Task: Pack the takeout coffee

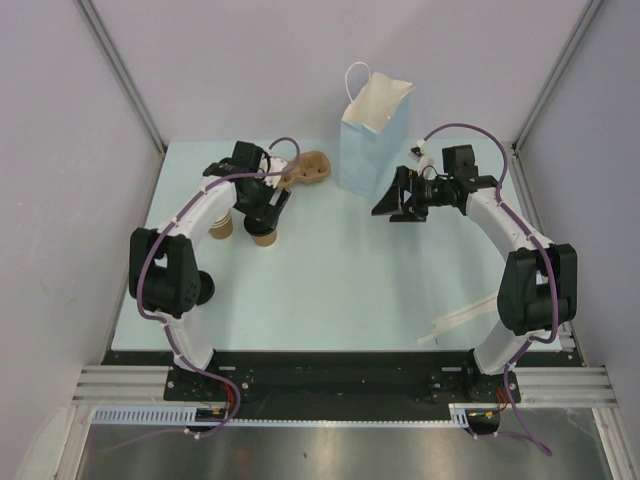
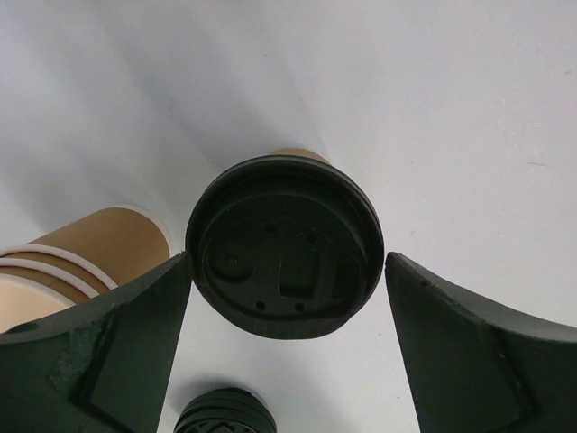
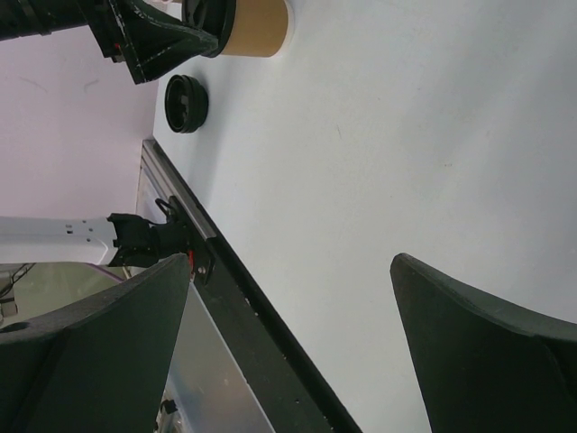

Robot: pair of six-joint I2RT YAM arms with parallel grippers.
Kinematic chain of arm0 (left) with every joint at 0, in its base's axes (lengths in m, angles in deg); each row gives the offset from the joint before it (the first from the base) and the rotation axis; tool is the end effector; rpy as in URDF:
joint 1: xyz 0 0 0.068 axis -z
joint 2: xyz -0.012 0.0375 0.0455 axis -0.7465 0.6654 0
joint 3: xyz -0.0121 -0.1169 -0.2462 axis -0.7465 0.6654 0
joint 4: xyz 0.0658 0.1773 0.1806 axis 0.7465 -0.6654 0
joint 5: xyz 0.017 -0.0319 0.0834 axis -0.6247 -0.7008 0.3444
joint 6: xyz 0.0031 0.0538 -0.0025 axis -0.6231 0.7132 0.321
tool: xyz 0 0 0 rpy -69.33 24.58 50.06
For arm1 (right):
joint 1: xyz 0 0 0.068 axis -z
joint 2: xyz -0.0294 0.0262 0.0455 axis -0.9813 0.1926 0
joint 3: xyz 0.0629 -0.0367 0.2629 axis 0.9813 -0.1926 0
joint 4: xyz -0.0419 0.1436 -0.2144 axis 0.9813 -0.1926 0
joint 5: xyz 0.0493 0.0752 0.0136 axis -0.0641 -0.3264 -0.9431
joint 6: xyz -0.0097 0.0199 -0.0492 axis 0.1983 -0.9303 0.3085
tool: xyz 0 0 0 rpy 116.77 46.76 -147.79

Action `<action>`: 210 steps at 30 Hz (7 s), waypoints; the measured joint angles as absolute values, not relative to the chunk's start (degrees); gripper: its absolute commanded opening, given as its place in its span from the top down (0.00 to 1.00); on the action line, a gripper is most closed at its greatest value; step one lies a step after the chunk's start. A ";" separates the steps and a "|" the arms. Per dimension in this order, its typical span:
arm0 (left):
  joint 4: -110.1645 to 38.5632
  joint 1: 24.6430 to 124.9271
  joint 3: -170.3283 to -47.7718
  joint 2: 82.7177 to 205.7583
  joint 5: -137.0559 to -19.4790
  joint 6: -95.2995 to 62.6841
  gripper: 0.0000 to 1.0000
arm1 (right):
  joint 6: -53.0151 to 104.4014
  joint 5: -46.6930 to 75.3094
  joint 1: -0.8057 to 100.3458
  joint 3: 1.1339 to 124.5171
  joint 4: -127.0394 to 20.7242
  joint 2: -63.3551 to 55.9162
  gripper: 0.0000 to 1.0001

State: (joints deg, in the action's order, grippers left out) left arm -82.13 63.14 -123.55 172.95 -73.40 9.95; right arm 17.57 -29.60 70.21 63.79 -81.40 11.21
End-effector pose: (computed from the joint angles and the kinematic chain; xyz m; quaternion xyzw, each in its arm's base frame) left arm 0.3746 -0.1014 0.2569 0.2540 0.9353 -0.0291 0.2445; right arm 0.3544 0.0824 0.2795 -0.1088 0.8486 0.4633 0.2309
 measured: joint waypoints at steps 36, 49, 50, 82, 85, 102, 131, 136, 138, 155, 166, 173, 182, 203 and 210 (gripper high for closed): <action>-80.14 62.77 -161.10 199.90 -83.70 14.65 0.62 | 19.27 -29.25 71.30 63.79 -82.04 11.23 0.00; -75.90 62.77 -161.13 204.33 -83.59 11.74 0.65 | 19.27 -28.75 71.30 63.79 -82.15 12.19 0.00; -75.68 62.77 -161.21 204.62 -83.59 11.63 0.65 | 19.27 -28.64 71.30 63.79 -82.15 12.28 0.00; -74.35 62.33 -162.37 207.63 -82.63 9.12 1.00 | 19.25 -28.51 71.45 63.79 -82.12 13.17 0.00; -74.15 62.28 -162.37 207.63 -82.61 8.72 1.00 | 19.23 -28.51 71.24 63.79 -82.10 13.20 0.00; -65.32 62.39 -151.66 199.42 -77.47 8.92 1.00 | 19.10 -29.14 70.32 63.79 -81.80 13.57 0.00; -57.02 65.80 -130.79 187.77 -70.78 18.25 1.00 | 19.10 -29.58 70.32 63.79 -81.56 13.57 0.00; -60.21 65.76 -132.04 188.33 -71.74 18.01 0.78 | 19.10 -29.58 70.32 63.79 -81.53 13.57 0.00; -61.46 65.74 -133.59 189.19 -72.18 17.73 0.74 | 19.10 -29.56 70.34 63.79 -81.53 13.57 0.00; -65.78 65.37 -139.31 191.64 -75.26 16.77 0.67 | 19.12 -29.58 70.34 63.79 -81.58 13.57 0.00; -68.19 64.75 -139.88 193.86 -76.36 16.77 0.66 | 19.12 -29.58 70.38 63.79 -81.56 13.57 0.00; -69.11 64.32 -140.41 194.24 -76.68 16.75 0.74 | 19.12 -29.58 70.38 63.79 -81.56 13.57 0.00; -69.41 64.12 -141.76 194.30 -76.86 16.70 0.69 | 19.12 -29.62 70.38 63.79 -81.56 13.57 0.00; -69.26 64.06 -142.11 194.30 -77.36 16.70 1.00 | 19.10 -29.99 70.32 63.79 -81.53 13.57 0.00; -65.96 64.08 -139.53 192.53 -75.15 17.27 1.00 | 19.10 -30.02 70.32 63.79 -81.47 13.57 0.00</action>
